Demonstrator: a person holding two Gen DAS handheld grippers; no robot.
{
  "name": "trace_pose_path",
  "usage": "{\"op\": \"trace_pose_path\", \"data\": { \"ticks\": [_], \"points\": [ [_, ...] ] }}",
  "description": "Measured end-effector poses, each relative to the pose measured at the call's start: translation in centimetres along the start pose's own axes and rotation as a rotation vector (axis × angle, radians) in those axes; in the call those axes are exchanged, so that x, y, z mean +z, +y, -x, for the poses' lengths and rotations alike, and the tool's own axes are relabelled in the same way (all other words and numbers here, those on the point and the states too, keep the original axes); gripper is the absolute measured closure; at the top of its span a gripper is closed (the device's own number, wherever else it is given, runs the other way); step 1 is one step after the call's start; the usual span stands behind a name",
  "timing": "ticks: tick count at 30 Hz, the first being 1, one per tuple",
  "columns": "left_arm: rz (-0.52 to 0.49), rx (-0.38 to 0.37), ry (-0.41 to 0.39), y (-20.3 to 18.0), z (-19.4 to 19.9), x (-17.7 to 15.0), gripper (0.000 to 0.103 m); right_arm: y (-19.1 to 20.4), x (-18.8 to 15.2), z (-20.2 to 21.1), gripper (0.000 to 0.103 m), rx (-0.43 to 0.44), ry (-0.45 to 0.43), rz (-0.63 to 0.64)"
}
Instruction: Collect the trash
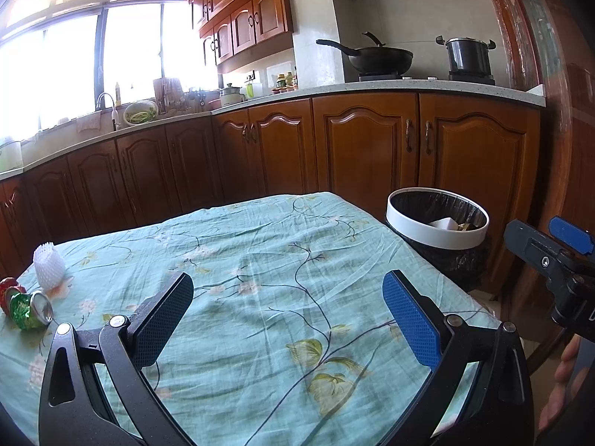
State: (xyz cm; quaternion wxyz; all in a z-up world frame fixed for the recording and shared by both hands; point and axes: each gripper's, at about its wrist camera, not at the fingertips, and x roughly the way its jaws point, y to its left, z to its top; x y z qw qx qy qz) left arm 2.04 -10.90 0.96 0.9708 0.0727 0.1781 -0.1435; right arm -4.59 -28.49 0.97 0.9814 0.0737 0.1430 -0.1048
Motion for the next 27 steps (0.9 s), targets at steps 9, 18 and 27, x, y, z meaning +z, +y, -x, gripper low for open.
{"op": "trace_pose_path", "data": {
  "ticks": [9,18,27],
  "points": [
    [0.003,0.002,0.005,-0.09,-0.11,-0.08,0.000,0.01,0.01,0.02,0.000,-0.001,0.000,0.000],
    [0.002,0.003,0.006,-0.11,-0.14,-0.09,0.000,0.01,0.01,0.01,0.000,0.000,0.000,-0.002],
    [0.003,-0.002,0.015,0.11,-0.62,-0.26,0.000,-0.07,0.02,-0.08,0.000,-0.001,0.005,-0.006]
  ]
}}
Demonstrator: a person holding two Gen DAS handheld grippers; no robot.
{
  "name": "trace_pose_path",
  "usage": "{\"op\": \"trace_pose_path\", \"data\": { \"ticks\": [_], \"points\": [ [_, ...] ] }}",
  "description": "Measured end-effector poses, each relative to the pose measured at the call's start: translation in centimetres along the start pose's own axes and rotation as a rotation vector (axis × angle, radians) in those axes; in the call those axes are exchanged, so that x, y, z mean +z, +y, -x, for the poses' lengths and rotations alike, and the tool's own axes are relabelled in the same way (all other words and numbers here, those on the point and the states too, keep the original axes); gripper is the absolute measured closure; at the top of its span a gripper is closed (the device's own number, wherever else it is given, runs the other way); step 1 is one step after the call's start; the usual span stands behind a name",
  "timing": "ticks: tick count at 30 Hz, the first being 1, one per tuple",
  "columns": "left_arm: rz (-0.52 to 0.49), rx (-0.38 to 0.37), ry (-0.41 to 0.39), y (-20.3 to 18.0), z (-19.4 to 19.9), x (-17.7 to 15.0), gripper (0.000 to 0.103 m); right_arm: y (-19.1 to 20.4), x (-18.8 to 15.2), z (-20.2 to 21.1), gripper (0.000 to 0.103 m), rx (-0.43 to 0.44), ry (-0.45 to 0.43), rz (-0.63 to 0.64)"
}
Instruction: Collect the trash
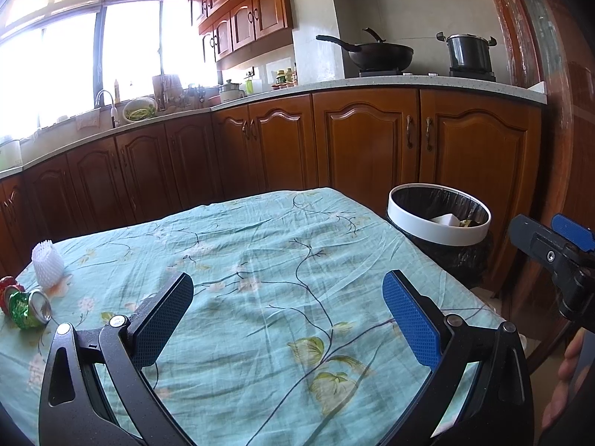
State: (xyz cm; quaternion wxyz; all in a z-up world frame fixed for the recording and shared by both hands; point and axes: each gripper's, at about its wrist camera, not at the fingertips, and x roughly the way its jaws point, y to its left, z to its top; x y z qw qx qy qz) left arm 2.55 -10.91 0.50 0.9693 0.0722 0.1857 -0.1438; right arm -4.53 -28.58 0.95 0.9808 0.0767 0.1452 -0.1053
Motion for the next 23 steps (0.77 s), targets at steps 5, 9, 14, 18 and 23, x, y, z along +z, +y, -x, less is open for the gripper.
{"op": "trace_pose_path", "data": {
  "ticks": [5,9,14,18,23],
  "points": [
    [0.000,0.002,0.001,-0.04,-0.02,-0.04,0.000,-0.06,-0.05,-0.09,0.000,0.000,0.003,-0.002],
    [-0.001,0.000,0.001,0.01,-0.08,-0.05,0.000,-0.08,-0.07,-0.18,0.000,0.001,0.005,-0.007],
    [-0.001,0.000,0.001,-0.02,-0.06,-0.02,0.000,-0.16,-0.08,-0.25,0.000,0.002,0.006,-0.007],
    [0.001,-0.004,0.000,0.04,-0.12,-0.05,0.000,-0.23,-0.08,-0.31,0.000,0.002,0.005,-0.009],
    [-0.001,-0.019,-0.001,0.18,-0.12,0.02,0.000,-0.51,-0.17,-0.58,0.000,-0.001,0.011,-0.019]
  ]
}}
